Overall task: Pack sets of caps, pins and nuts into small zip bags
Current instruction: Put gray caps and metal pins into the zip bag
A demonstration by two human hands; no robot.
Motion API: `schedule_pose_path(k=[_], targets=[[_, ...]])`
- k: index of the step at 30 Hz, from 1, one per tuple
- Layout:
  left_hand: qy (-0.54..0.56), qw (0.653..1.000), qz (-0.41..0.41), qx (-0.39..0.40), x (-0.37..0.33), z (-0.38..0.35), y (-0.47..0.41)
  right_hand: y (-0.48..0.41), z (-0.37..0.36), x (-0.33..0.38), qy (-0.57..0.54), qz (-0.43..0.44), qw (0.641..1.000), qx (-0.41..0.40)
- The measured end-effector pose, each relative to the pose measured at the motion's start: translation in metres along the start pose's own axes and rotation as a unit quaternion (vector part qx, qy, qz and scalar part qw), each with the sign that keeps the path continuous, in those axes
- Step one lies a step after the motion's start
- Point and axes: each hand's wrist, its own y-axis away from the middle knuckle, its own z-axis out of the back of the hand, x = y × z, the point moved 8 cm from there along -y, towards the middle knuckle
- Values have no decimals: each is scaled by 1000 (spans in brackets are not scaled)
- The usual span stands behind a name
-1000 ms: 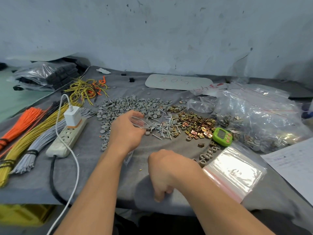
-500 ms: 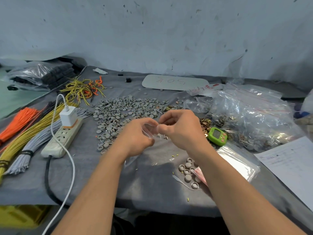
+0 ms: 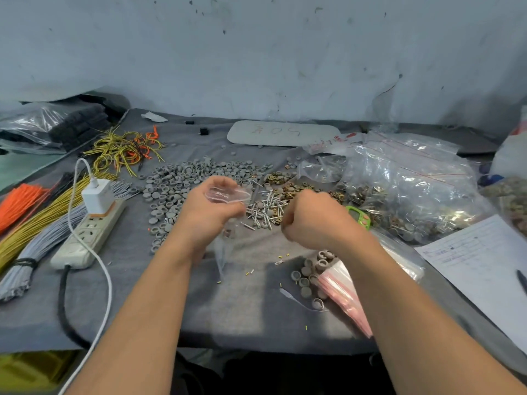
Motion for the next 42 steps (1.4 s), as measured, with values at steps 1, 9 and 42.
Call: schedule_pose_path(k=[1,9,42], targets=[[30,1000,6,-3,-1,0,-1,4,-11,-1,62,6,997,52],[130,991,22,7,0,-7,-6,32,-42,10,132,56,981,128],[-142,966,-109,187,-22,-73,26,19,9,37,-47,101,994,24]])
